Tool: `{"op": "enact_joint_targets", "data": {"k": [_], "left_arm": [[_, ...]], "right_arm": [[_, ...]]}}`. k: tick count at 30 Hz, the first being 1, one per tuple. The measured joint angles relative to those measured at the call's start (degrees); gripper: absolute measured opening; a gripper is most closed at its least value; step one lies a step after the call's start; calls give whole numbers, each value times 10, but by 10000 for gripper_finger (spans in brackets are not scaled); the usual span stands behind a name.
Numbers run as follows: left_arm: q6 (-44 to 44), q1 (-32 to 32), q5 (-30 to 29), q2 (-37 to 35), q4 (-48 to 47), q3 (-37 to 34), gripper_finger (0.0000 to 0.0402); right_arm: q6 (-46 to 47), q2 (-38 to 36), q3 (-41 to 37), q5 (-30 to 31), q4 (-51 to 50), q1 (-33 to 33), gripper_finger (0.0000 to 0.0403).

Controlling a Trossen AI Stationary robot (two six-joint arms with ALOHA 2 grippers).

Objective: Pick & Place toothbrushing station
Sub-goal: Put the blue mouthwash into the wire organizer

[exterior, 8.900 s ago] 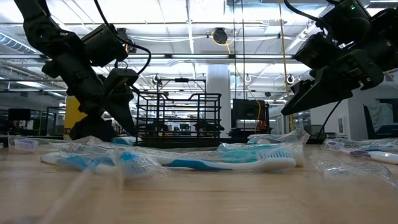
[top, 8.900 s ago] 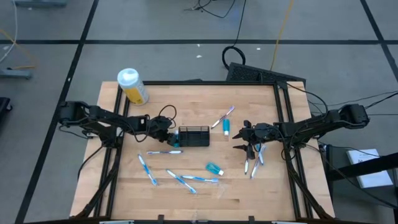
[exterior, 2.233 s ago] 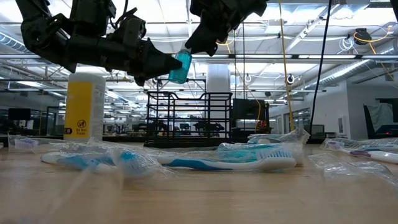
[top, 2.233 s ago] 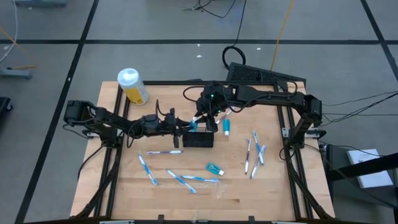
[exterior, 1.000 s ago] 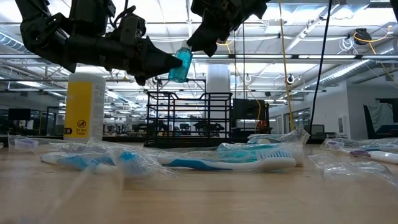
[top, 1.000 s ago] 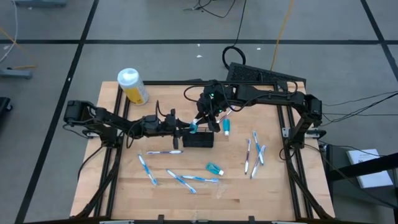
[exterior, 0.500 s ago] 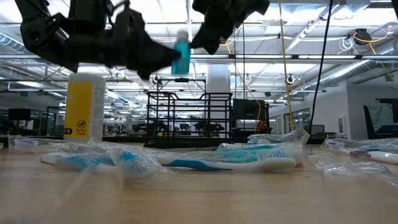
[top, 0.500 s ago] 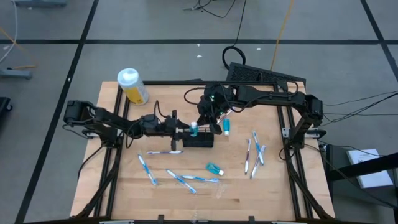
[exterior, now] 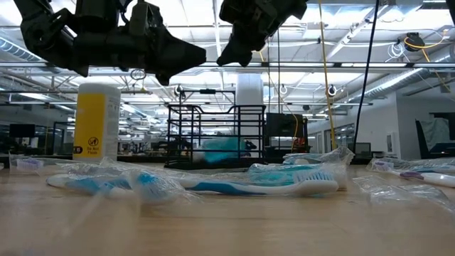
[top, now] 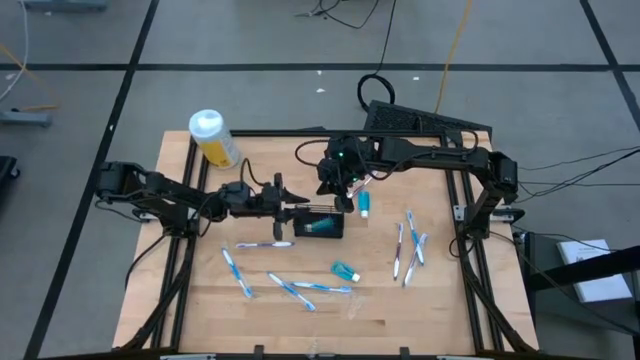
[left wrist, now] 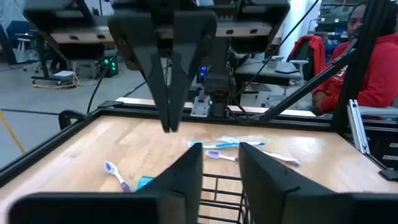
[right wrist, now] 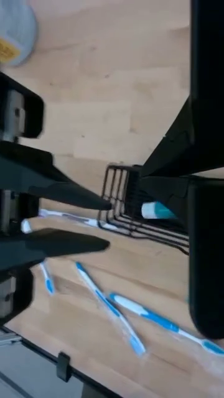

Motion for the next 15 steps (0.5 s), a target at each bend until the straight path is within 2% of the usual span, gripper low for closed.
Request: {"op": "enact_joint_targets", "data": {"k": [6,11,15], "left_arm": [[6,-1,6,0,-1,0,59],[8,-1,9,0,-3,0,56],[5,1,9,0,-23,0,71]], "right_arm": [[-1,0,0,2,-7,0,1],[1,0,0,4,-8,0,1],[6,0,0,14,-12,3,1]]}}
